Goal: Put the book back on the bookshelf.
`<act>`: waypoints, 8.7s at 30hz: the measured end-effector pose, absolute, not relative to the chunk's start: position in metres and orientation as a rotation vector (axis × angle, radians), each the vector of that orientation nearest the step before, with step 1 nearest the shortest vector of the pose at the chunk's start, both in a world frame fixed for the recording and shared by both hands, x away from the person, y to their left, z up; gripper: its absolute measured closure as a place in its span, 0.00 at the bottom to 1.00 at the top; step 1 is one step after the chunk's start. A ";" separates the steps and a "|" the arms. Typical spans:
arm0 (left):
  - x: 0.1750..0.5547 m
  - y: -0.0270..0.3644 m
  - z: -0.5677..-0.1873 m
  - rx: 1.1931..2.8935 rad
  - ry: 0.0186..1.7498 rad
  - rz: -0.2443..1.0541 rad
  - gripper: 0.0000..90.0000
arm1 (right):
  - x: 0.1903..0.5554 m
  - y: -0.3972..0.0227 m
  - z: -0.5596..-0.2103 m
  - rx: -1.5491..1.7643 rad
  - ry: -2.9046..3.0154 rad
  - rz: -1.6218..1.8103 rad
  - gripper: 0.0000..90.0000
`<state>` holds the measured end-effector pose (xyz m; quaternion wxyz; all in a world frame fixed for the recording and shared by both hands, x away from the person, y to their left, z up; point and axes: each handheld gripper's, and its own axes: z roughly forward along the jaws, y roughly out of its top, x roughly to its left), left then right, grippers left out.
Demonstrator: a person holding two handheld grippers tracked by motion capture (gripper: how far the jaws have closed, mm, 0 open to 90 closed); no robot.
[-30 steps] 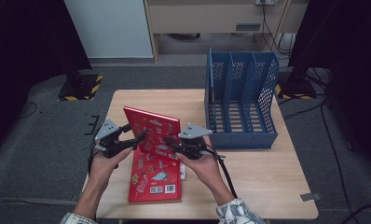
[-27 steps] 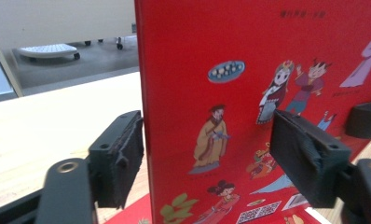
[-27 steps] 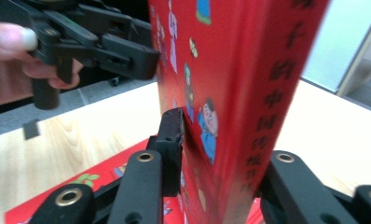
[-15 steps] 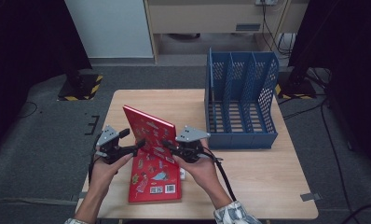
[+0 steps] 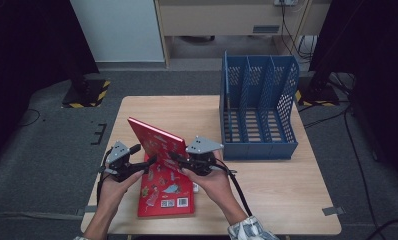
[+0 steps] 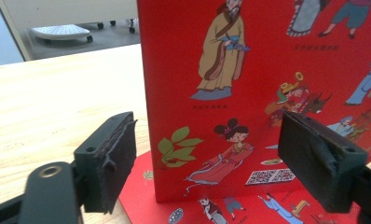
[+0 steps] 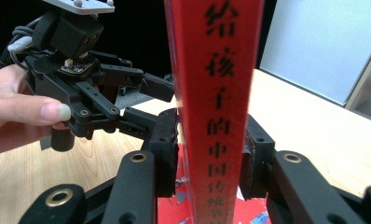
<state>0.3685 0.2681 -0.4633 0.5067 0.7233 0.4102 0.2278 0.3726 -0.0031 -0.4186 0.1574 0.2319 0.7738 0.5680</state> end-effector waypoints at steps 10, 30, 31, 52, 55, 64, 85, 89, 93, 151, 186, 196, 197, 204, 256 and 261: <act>0.370 0.266 -0.464 1.729 0.998 0.539 0.23 | 0.374 0.000 -0.413 0.662 2.181 1.639 0.56; 0.372 0.263 -0.463 1.724 0.995 0.535 0.23 | 0.381 0.009 -0.395 0.602 2.148 1.754 0.43; 0.372 0.263 -0.463 1.723 0.995 0.535 0.23 | 0.381 0.010 -0.395 0.599 2.147 1.750 0.44; 0.371 0.265 -0.463 1.729 0.995 0.532 0.23 | 0.391 0.009 -0.392 0.612 2.145 1.806 0.86; 0.370 0.270 -0.466 1.749 1.011 0.550 0.23 | 0.392 0.007 -0.392 0.638 2.132 1.794 0.88; 0.376 0.297 -0.480 1.773 1.118 0.584 0.23 | 0.394 -0.004 -0.388 0.708 2.109 1.801 0.89; 0.389 0.325 -0.510 1.911 1.320 0.629 0.05 | 0.393 -0.036 -0.380 0.776 2.045 1.764 0.89; 0.390 0.332 -0.514 1.888 1.367 0.630 0.05 | 0.391 -0.044 -0.377 0.786 2.029 1.762 0.89; 0.391 0.336 -0.517 1.902 1.389 0.632 0.05 | 0.390 -0.053 -0.377 0.799 2.019 1.752 0.89; 0.393 0.328 -0.537 1.995 1.426 0.593 0.01 | 0.321 -0.181 -0.362 1.003 1.887 1.694 0.89; 0.394 0.326 -0.537 1.998 1.426 0.590 0.00 | 0.388 -0.223 -0.296 1.163 1.623 1.439 0.89; 0.395 0.325 -0.537 2.000 1.423 0.588 0.00 | 0.419 -0.220 -0.305 1.199 1.597 1.392 0.89; 0.395 0.325 -0.537 2.000 1.423 0.588 0.00 | 0.421 -0.220 -0.305 1.198 1.597 1.389 0.89; 0.395 0.325 -0.537 2.001 1.423 0.588 0.00 | 0.432 -0.220 -0.307 1.217 1.588 1.381 0.89; 0.395 0.324 -0.537 2.000 1.427 0.590 0.00 | 0.520 -0.191 -0.341 1.268 1.528 1.289 0.89; 0.395 0.324 -0.537 1.999 1.427 0.590 0.00 | 0.525 -0.192 -0.353 1.286 1.532 1.285 0.89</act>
